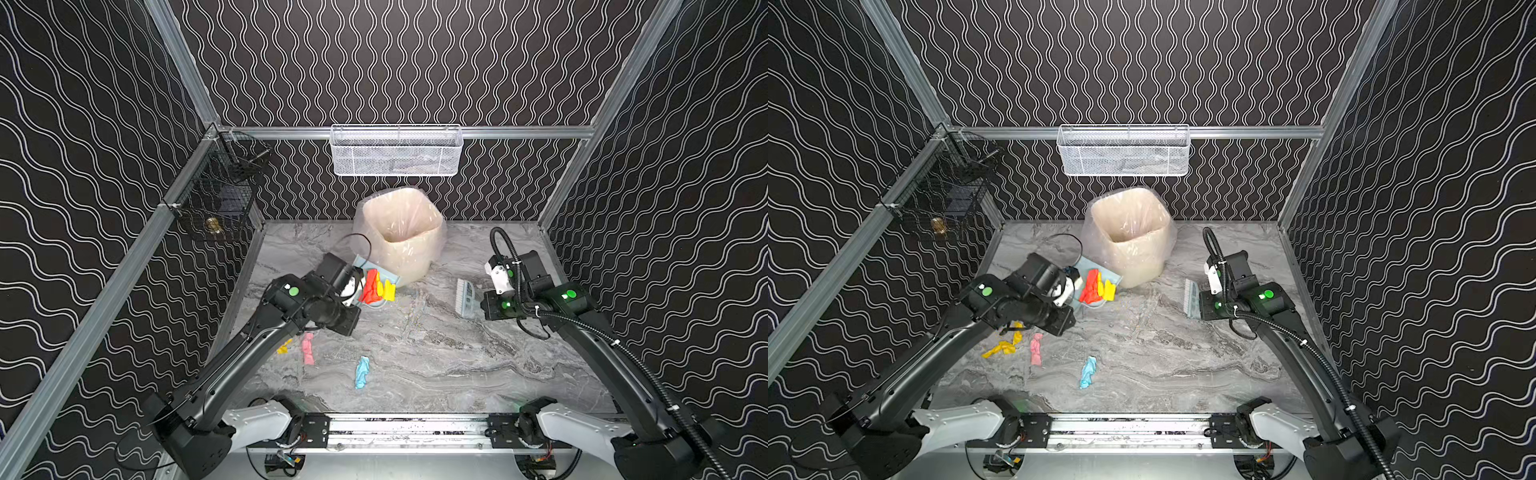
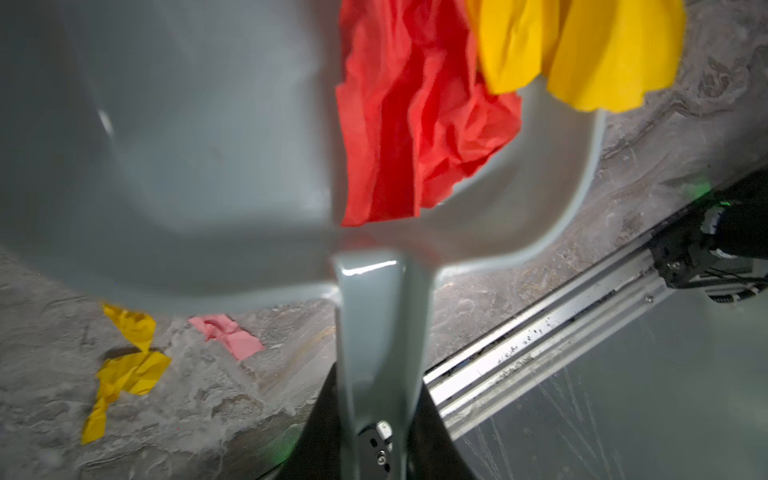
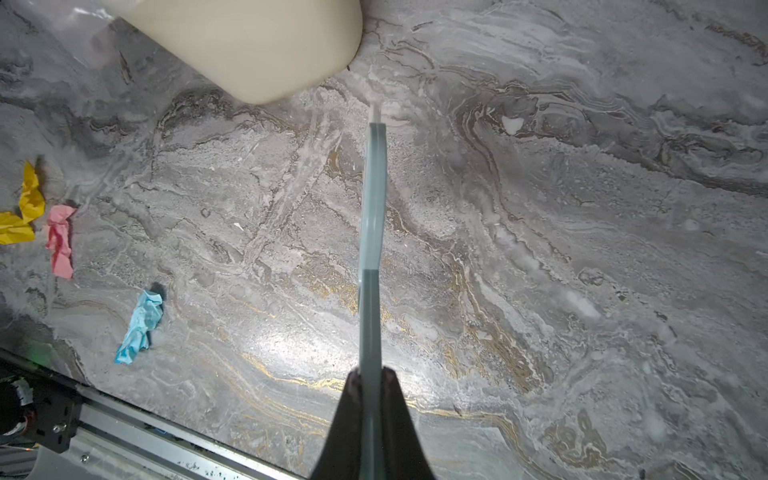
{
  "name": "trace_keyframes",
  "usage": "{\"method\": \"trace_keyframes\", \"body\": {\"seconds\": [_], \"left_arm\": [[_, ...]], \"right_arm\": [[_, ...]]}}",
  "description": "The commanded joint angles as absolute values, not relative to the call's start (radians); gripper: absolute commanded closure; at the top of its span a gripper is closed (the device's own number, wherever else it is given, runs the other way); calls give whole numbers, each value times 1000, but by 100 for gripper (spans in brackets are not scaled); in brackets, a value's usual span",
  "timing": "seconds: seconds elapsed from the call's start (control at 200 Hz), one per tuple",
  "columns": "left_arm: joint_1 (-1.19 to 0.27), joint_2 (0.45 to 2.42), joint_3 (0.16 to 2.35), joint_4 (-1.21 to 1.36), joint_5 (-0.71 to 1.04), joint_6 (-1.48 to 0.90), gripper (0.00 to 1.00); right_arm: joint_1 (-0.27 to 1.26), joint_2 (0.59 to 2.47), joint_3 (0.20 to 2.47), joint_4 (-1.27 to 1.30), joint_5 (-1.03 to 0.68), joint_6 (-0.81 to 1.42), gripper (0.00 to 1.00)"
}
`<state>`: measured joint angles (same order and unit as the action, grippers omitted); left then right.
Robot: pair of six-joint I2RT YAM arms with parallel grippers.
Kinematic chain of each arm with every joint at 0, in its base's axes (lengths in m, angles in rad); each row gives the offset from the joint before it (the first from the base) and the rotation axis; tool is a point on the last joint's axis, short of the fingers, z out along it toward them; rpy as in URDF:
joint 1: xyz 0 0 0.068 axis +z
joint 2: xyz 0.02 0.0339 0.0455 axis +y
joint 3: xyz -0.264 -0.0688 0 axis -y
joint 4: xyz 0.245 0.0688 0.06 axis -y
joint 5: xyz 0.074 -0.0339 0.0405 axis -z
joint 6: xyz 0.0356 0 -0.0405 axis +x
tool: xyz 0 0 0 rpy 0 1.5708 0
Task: Sweep away the paper scraps from the table
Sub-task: 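Lift the dustpan toward the bin with the left gripper while the right withdraws, then tip the dustpan over the bin with the left gripper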
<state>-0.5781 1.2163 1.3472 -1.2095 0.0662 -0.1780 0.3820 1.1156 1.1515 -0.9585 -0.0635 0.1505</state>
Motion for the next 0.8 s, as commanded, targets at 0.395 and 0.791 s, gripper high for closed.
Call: {"method": "trace_keyframes", "body": {"seconds": [0.395, 0.791], "left_arm": [[-232, 1457, 1714, -1264, 255, 41, 100], [-214, 1713, 2009, -1223, 405, 18, 100]], "right_arm": [[321, 1062, 1101, -935, -158, 95, 100], [316, 1041, 1088, -929, -219, 103, 100]]}}
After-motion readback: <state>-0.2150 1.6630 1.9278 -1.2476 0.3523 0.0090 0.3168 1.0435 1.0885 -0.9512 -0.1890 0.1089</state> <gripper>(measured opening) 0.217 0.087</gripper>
